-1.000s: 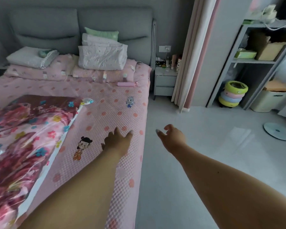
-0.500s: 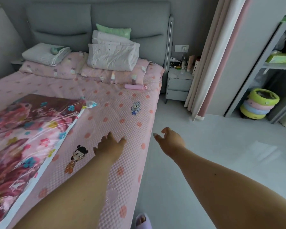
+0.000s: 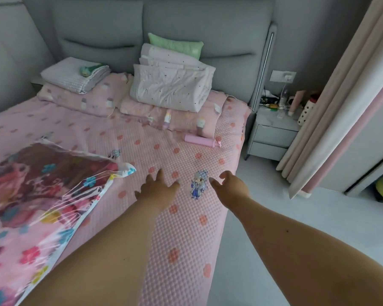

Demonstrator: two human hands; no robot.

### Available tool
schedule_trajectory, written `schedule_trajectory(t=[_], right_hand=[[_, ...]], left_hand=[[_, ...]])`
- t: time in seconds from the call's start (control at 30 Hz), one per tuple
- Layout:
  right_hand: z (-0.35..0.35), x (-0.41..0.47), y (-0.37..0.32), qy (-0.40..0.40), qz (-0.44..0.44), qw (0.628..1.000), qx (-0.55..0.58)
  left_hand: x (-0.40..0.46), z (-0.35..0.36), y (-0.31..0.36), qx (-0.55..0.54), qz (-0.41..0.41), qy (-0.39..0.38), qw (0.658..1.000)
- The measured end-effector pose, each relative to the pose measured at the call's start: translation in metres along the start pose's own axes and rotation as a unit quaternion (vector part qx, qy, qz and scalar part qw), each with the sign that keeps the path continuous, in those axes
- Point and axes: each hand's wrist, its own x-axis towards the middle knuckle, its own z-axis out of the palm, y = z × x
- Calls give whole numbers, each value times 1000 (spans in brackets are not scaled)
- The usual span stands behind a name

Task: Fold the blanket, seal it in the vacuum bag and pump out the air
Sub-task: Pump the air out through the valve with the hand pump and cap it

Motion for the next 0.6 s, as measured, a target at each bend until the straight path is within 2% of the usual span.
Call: schedule_trajectory(t=[0.2,0.43,0.6], right_hand=[[19,146,2,-51,-29,998,-22],[47,326,19,-123,-75,984,-108],[79,425,32,-158,-96,967,-177]], left_hand=[[105,9,29,15,3,1,1000],[218,54,59,-28,-82,-40,995],[263,96,67,-87,-121,-83,985]])
